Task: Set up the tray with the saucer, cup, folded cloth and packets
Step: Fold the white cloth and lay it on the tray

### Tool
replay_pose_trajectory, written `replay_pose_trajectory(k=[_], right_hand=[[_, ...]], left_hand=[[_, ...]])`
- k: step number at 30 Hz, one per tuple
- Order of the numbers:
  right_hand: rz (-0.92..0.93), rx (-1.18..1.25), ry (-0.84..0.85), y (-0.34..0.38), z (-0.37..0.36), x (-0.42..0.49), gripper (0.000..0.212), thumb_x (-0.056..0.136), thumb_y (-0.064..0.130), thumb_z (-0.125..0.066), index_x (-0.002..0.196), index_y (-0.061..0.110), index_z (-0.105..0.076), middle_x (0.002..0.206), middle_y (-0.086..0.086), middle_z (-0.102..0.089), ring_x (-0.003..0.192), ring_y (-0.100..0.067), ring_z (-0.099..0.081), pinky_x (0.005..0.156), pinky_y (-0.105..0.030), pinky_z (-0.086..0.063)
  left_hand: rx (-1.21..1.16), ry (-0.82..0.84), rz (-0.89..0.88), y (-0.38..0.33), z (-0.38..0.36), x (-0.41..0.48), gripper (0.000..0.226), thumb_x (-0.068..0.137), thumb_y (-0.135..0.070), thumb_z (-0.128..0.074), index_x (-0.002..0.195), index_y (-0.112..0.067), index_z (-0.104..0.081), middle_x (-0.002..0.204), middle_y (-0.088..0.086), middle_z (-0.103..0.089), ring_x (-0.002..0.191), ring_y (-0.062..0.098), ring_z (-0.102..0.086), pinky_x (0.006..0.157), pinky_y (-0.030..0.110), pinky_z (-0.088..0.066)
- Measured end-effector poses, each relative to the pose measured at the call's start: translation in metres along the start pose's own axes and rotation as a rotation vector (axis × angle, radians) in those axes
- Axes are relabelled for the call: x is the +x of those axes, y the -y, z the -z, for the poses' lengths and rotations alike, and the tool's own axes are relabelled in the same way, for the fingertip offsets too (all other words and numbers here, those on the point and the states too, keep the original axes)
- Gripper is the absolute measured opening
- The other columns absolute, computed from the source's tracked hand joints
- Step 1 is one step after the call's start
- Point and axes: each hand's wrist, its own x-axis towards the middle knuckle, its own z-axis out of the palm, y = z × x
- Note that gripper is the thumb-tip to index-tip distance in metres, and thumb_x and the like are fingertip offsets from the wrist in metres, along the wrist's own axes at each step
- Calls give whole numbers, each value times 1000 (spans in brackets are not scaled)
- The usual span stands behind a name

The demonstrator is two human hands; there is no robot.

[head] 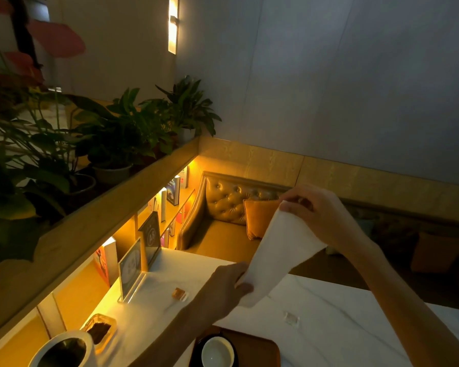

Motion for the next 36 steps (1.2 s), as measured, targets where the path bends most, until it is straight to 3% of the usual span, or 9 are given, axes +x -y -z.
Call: replay_pose_trajectory(k=[7,10,15,19,23,27,29,33,36], right_hand=[[65,-58,-141,-13,-8,-9,22,91,34,-58,108,20,-64,102,15,-54,80,9,-48,71,-9,-34],[6,60,-191,-21,-9,-12,29,92,39,-54,110,17,-61,102,13,-56,80,7,-54,63,-8,-41],[-143,344,-312,-34,-16,-19,26,90,37,-49,109,19,-53,95,18,-56,81,7,-58,58,-11,-51],[-261,405,-451,-36,-41,-25,29,91,35,-48,108,13,-52,91,9,-58,80,-6,-59,64,-22,-47],[-312,333,-549,-29,-69,-29,20,97,29,-45,108,14,-53,86,19,-55,76,-3,-60,61,-18,-44],[-338,331,-576,-27,-81,-33,18,97,31,-47,108,18,-55,85,22,-57,79,8,-60,58,-11,-41],[-365,367,-578,-26,-83,-32,19,97,32,-47,109,20,-55,86,21,-58,82,12,-59,58,-10,-41],[-411,433,-573,-26,-87,-33,13,97,29,-52,109,24,-56,90,21,-60,82,6,-62,57,-9,-46],[-509,532,-538,-27,-90,-33,15,93,36,-56,105,27,-60,93,9,-66,84,-8,-65,69,-27,-56]], left_hand=[[-76,59,67,18,9,-3,24,98,-23,-48,120,-19,-57,116,-1,-62,103,11,-57,86,27,-47],[-211,0,136,25,22,-3,18,97,-24,-51,112,-15,-56,109,1,-59,99,13,-59,82,27,-51],[-522,-315,115,24,49,4,10,92,-30,-56,102,-27,-56,103,-3,-64,91,9,-67,67,19,-57],[-387,-538,78,18,62,21,14,95,-45,-41,94,-35,-50,91,-15,-57,83,-13,-59,53,4,-46],[-254,-726,95,17,66,32,26,94,-47,-36,99,-24,-48,85,-17,-52,81,-20,-54,53,-2,-41],[-263,-789,88,20,81,35,18,98,-38,-44,93,-22,-52,81,-12,-56,75,-3,-62,47,9,-43],[-301,-762,115,18,85,33,21,98,-41,-44,97,-23,-53,84,-9,-59,74,8,-63,54,13,-42],[-372,-743,125,14,88,31,24,98,-39,-44,99,-17,-55,87,-5,-60,78,12,-62,58,23,-44],[-354,-717,142,16,89,31,22,99,-32,-47,97,-11,-55,84,-2,-58,79,16,-59,62,26,-44]])
